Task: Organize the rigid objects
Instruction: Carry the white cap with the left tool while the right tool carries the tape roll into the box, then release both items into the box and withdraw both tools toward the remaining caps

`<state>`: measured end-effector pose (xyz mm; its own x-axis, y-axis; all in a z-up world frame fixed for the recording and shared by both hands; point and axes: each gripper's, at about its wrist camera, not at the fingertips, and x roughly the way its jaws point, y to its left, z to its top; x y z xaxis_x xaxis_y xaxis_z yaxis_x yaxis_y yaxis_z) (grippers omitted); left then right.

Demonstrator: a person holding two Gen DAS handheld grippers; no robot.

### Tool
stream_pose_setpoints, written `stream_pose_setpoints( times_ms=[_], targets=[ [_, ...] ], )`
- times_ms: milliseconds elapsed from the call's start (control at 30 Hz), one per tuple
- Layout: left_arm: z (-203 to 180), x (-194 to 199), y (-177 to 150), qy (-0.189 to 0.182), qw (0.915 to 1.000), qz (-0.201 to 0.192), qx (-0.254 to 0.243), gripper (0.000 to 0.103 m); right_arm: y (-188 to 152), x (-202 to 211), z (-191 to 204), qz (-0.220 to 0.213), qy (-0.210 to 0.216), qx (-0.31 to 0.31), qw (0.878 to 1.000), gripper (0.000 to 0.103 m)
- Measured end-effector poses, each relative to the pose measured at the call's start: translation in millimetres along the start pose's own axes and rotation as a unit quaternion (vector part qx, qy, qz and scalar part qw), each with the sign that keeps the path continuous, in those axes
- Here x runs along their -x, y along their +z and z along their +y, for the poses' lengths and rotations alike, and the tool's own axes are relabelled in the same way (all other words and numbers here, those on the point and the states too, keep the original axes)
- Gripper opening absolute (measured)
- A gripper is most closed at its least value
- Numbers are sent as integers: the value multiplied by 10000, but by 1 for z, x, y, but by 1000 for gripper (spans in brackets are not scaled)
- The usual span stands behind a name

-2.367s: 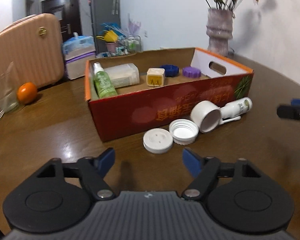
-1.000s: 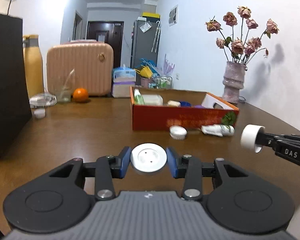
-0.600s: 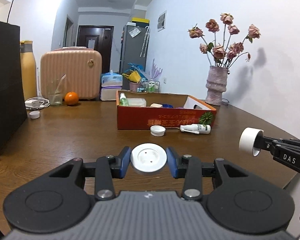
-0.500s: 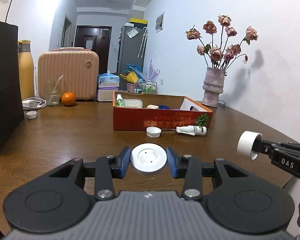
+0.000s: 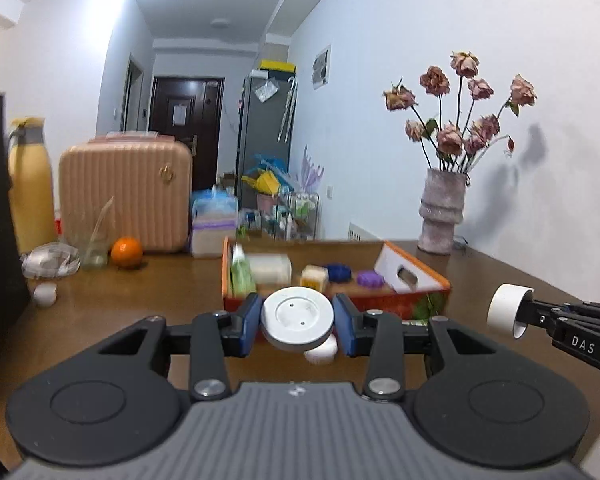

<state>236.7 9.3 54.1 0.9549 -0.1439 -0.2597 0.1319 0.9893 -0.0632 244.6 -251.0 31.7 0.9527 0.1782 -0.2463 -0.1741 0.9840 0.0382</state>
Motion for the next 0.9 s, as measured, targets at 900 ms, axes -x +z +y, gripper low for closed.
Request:
stream_pose_setpoints(
  times_ms=[900],
  targets=[
    [30, -378, 51, 251, 9377, 3465, -74, 56, 80, -394, -48, 3605, 153, -120, 9326, 21]
  ],
)
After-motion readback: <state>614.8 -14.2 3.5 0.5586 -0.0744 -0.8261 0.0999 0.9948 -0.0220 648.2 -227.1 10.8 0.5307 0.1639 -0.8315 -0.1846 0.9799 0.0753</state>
